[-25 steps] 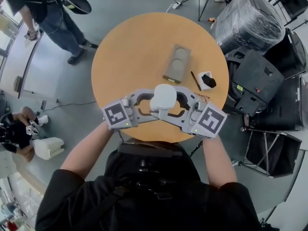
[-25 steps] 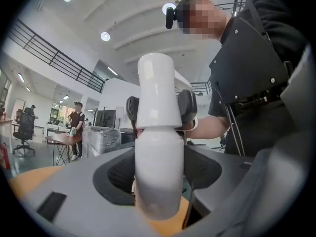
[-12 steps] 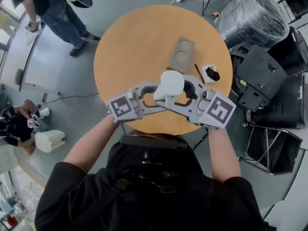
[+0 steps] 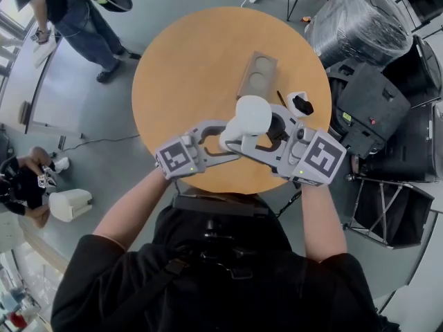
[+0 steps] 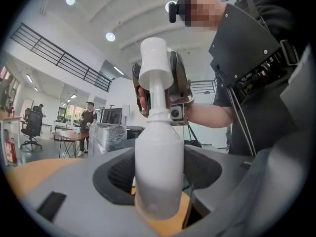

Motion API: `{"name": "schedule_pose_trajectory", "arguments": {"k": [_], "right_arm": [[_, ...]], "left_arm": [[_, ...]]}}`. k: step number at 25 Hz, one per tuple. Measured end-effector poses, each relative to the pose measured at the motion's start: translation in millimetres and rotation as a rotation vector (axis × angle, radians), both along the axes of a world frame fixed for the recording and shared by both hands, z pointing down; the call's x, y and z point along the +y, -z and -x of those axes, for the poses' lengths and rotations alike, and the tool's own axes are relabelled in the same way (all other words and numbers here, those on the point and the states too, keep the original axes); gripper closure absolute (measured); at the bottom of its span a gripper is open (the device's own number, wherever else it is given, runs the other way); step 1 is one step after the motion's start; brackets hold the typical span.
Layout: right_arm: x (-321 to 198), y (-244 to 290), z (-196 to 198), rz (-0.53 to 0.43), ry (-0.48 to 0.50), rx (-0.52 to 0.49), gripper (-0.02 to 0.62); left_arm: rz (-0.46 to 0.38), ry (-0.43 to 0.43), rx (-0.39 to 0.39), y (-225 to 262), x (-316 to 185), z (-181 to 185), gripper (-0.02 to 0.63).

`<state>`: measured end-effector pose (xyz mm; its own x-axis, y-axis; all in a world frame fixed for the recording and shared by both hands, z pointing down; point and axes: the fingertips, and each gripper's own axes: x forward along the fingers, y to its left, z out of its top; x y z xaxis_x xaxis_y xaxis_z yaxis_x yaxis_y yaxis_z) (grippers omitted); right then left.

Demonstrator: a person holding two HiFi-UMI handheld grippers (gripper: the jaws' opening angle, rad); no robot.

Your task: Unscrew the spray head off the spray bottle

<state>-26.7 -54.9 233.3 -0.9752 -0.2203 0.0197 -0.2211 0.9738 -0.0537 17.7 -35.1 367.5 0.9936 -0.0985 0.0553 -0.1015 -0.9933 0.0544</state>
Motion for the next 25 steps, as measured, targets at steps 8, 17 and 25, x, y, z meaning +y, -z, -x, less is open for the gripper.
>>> {"name": "schedule_pose_trajectory", "arguments": {"k": [8, 17, 25], "right_arm": [[3, 18, -11, -0.026, -0.035, 0.002, 0.333], [-14, 35, -31, -0.047, -0.096, -0.01, 0.333], [-44, 21, -60, -0.016, -0.175, 0.032, 0.333]], "left_arm": [[-0.018, 0.027, -0.023, -13, 0, -3, 0.298], [-0.03, 0.083, -0.019, -23, -14, -4, 0.298], [-0.037, 0.109, -0.01, -27, -31, -6, 0.298]]}}
